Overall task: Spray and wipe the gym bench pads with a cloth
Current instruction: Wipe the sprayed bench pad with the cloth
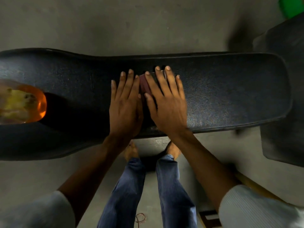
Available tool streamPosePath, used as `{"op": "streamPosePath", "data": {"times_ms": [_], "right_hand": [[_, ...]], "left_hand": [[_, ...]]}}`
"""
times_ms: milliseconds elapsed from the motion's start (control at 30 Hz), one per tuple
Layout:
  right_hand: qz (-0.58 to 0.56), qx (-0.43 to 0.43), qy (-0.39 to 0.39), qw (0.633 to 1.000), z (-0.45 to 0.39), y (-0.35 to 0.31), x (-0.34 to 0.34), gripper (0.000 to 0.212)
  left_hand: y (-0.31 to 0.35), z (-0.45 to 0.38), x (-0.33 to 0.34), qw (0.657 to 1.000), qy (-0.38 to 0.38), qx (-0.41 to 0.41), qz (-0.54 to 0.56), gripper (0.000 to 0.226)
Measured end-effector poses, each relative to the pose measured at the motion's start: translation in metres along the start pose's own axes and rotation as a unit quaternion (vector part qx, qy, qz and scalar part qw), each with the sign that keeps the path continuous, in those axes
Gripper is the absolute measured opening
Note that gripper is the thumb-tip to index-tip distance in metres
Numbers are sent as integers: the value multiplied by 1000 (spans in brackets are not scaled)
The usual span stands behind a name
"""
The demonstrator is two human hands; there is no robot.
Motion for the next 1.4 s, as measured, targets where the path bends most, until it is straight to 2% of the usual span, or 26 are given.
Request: {"op": "streamPosePath", "data": {"times_ms": [100,267,333,433,567,800,967,1100,1233,1333,1400], "right_hand": [[30,27,-1,999,-10,46,-10,60],[48,172,55,982,-9,154,-45,58],[52,254,77,963,0,166,-48,59],[65,335,99,935,15,140,-40,61],[60,283,66,955,22,64,-11,61],[11,173,24,985,13,-42,19,59],[15,98,9,995,11,-93,32,59],[-5,64,-7,998,10,-104,29,59],[-128,115,-4,985,12,-92,1,54],[-135,183,13,974,17,-79,-20,51],[-135,279,-12,951,20,-63,-22,58]], "left_hand": [[16,-5,11,999,-23,16,-17,61],[16,-3,14,999,-23,28,-27,63],[16,-3,13,999,-17,28,-24,62],[14,-3,9,1000,3,20,15,57],[-5,5,-8,999,25,-1,32,56],[-74,45,-45,997,38,-47,-37,51],[-94,59,-51,998,24,-57,-32,52],[-89,56,-58,997,13,-76,-2,59],[-71,50,-70,986,12,-156,52,67],[-50,46,-79,975,55,-187,108,45],[-43,51,-85,963,71,-219,139,26]]}}
Point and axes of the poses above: each hand's wrist, its own z-axis away from the middle knuckle, its own x-axis out of the palm, y = z × x, the point moved 9 cm from there along -z, towards the middle knuckle, and after that the axes turned 14 degrees about x, right-handed, at the moved point
